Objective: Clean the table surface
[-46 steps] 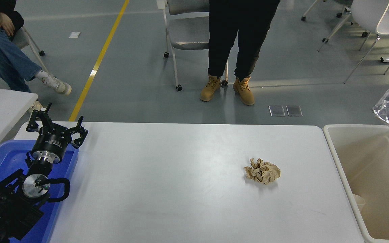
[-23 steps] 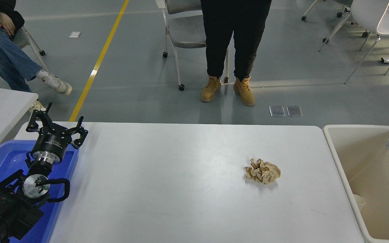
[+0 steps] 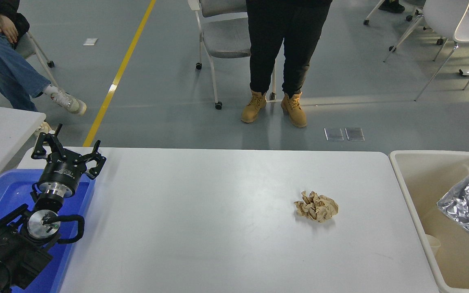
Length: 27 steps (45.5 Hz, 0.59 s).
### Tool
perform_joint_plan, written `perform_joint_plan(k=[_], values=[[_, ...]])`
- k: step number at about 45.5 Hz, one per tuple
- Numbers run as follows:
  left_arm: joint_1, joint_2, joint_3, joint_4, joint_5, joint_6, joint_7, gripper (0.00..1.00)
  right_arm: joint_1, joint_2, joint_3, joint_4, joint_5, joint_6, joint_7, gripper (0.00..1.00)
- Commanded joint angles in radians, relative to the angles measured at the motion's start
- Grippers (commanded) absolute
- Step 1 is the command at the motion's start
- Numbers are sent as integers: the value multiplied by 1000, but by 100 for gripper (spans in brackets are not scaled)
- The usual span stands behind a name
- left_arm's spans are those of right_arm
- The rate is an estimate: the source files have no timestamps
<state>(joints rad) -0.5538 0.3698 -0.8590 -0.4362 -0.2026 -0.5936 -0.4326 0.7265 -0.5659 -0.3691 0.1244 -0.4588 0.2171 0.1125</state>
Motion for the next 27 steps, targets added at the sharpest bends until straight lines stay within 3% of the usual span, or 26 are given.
perform_joint_plan(k=[1,27], values=[[0,0,0,-1,0,0,0,100,-32,40,1,1,8,-18,-2,0],[0,0,0,-1,0,0,0,100,-45,47,2,3,8,-36,-2,0]])
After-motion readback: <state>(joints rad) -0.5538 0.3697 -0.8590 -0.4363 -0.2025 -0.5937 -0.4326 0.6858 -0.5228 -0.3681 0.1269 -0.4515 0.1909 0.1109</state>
